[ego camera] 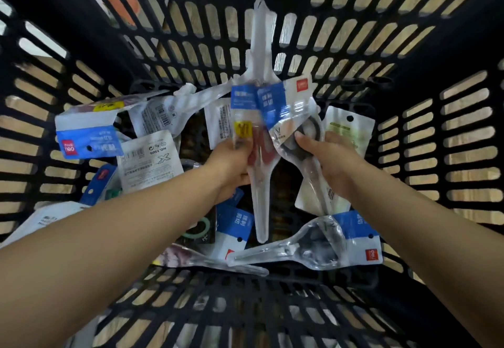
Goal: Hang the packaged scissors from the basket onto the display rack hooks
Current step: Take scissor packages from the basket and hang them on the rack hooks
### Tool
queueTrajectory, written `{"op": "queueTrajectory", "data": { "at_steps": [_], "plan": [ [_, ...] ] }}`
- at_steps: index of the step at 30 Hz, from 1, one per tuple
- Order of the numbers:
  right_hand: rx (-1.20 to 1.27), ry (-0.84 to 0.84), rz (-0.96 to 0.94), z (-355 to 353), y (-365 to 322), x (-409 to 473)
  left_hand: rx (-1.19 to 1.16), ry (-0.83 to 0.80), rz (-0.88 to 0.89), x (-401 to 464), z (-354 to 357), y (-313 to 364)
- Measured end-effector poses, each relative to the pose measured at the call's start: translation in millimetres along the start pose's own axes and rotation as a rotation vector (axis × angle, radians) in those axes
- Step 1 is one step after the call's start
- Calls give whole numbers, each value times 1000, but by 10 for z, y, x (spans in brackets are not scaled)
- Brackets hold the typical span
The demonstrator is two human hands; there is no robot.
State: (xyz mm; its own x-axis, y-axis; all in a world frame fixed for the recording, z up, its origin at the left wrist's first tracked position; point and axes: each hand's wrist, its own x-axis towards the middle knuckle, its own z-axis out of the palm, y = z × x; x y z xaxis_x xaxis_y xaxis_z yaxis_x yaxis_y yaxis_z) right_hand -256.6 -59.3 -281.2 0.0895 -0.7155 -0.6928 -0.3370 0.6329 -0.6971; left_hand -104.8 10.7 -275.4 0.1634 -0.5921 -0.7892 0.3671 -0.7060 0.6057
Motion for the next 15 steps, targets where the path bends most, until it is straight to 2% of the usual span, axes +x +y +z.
{"op": "queueTrajectory", "data": {
  "at_steps": [5, 9, 12, 15],
  "plan": [
    [129, -18, 50, 89, -296, -403, -18, 104, 7, -404, 19, 194],
    [135, -43, 62, 174, -754, -1059, -65, 161, -14, -1145, 6, 488],
    [239, -141, 53, 162, -1360, -1708, -114, 221, 21, -1808, -25, 933],
    [297, -159, -29, 93, -2262, -2450, -168, 270, 114, -2621, -96, 1615]
  ]
}}
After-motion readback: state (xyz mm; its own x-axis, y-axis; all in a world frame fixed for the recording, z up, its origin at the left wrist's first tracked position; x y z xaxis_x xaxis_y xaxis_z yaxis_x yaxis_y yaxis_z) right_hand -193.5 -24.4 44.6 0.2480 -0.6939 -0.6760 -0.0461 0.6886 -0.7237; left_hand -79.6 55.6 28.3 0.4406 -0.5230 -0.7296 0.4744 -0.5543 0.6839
